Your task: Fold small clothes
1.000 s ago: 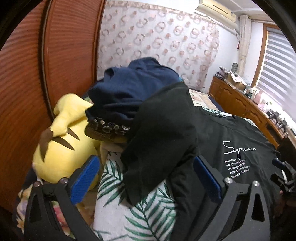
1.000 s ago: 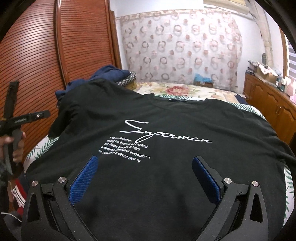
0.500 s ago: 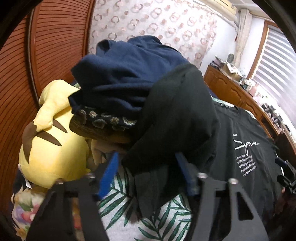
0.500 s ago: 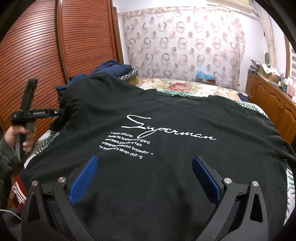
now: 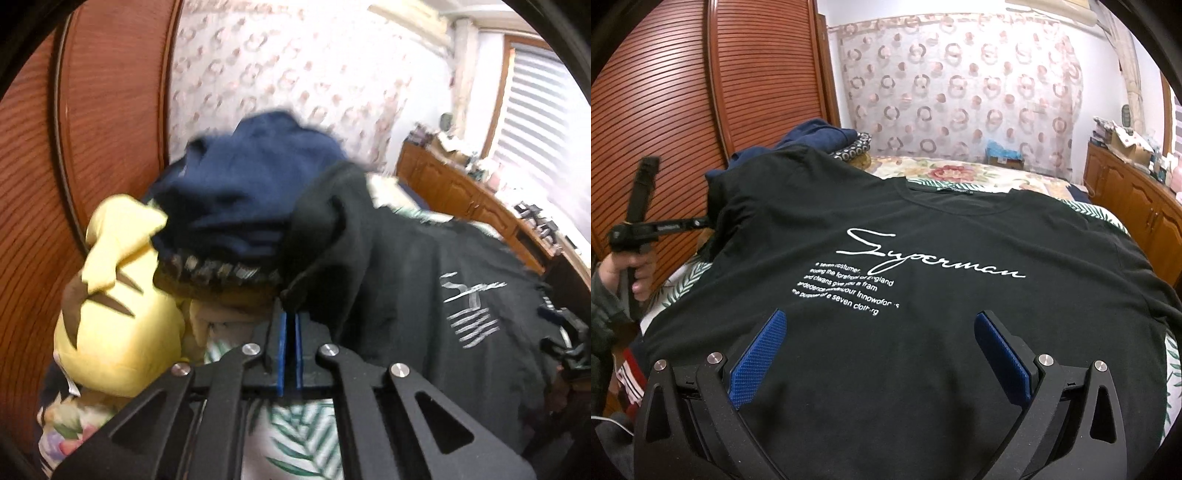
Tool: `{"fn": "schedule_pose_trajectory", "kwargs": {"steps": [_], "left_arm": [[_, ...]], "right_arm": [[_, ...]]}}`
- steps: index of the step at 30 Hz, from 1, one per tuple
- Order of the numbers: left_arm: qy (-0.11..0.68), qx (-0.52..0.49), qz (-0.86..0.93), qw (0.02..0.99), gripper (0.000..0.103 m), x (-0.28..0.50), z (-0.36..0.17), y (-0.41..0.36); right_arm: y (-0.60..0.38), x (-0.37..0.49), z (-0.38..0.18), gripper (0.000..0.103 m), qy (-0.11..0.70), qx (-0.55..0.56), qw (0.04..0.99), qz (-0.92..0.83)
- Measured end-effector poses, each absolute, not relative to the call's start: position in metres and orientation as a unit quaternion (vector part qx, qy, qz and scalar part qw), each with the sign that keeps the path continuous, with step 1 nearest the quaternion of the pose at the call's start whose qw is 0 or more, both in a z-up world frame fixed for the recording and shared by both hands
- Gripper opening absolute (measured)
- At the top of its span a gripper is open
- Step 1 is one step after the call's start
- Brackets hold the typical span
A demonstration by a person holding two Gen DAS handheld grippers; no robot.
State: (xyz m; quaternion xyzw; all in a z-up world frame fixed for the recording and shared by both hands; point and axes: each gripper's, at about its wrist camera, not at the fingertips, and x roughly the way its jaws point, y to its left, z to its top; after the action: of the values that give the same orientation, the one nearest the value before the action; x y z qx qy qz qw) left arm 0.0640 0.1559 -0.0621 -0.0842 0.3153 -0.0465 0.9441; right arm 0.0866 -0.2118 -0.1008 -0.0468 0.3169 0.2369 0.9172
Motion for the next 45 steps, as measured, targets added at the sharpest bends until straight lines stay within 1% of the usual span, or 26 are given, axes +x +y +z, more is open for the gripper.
{"fn": "schedule_pose_trajectory", "kwargs": {"steps": [8, 11, 12, 15, 16, 22, 26, 28, 31, 33, 34, 36, 41, 45], "left_arm": [[0.277, -0.043, -0.107, 0.954, 0.000, 0.063, -0.003, 0.106], [0.275, -0.026, -0.132, 0.952, 0.000, 0.070, 0.008, 0.079], [0.275, -0.024, -0.134, 0.952, 0.001, 0.071, 0.009, 0.074], [0.276, -0.013, -0.139, 0.951, 0.017, 0.075, 0.015, 0.058], [0.273, -0.010, -0.136, 0.952, 0.020, 0.074, 0.016, 0.055], [0.277, 0.007, -0.123, 0.953, 0.028, 0.069, 0.013, 0.051], [0.292, -0.001, -0.106, 0.951, 0.033, 0.065, -0.003, 0.062], [0.307, -0.002, -0.096, 0.947, 0.037, 0.065, -0.017, 0.070], [0.333, -0.003, -0.084, 0.939, 0.038, 0.068, -0.040, 0.077], [0.349, -0.005, -0.080, 0.934, 0.039, 0.070, -0.055, 0.081], [0.360, -0.006, -0.075, 0.930, 0.039, 0.073, -0.065, 0.083], [0.376, -0.007, -0.070, 0.924, 0.040, 0.075, -0.078, 0.085], [0.405, -0.005, -0.066, 0.912, 0.041, 0.080, -0.101, 0.087], [0.417, 0.000, -0.058, 0.907, 0.043, 0.083, -0.111, 0.087]], "right_arm": [[-0.213, 0.088, -0.101, 0.103, 0.317, -0.045, 0.917, 0.237], [-0.214, 0.088, -0.101, 0.103, 0.319, -0.041, 0.917, 0.237], [-0.215, 0.088, -0.101, 0.103, 0.319, -0.040, 0.917, 0.237], [-0.216, 0.088, -0.100, 0.103, 0.320, -0.036, 0.916, 0.238], [-0.218, 0.089, -0.100, 0.103, 0.321, -0.035, 0.916, 0.238], [-0.221, 0.091, -0.100, 0.103, 0.324, -0.026, 0.915, 0.239], [-0.221, 0.092, -0.100, 0.103, 0.328, -0.029, 0.913, 0.242], [-0.218, 0.094, -0.098, 0.101, 0.329, -0.037, 0.911, 0.247], [-0.212, 0.098, -0.091, 0.095, 0.325, -0.053, 0.909, 0.254], [-0.207, 0.101, -0.083, 0.084, 0.321, -0.058, 0.907, 0.267], [-0.204, 0.104, -0.081, 0.082, 0.318, -0.060, 0.906, 0.273], [-0.195, 0.109, -0.073, 0.072, 0.313, -0.067, 0.903, 0.287], [-0.164, 0.124, -0.063, 0.068, 0.310, -0.080, 0.887, 0.332], [-0.129, 0.138, -0.064, 0.054, 0.321, -0.100, 0.867, 0.368]]}}
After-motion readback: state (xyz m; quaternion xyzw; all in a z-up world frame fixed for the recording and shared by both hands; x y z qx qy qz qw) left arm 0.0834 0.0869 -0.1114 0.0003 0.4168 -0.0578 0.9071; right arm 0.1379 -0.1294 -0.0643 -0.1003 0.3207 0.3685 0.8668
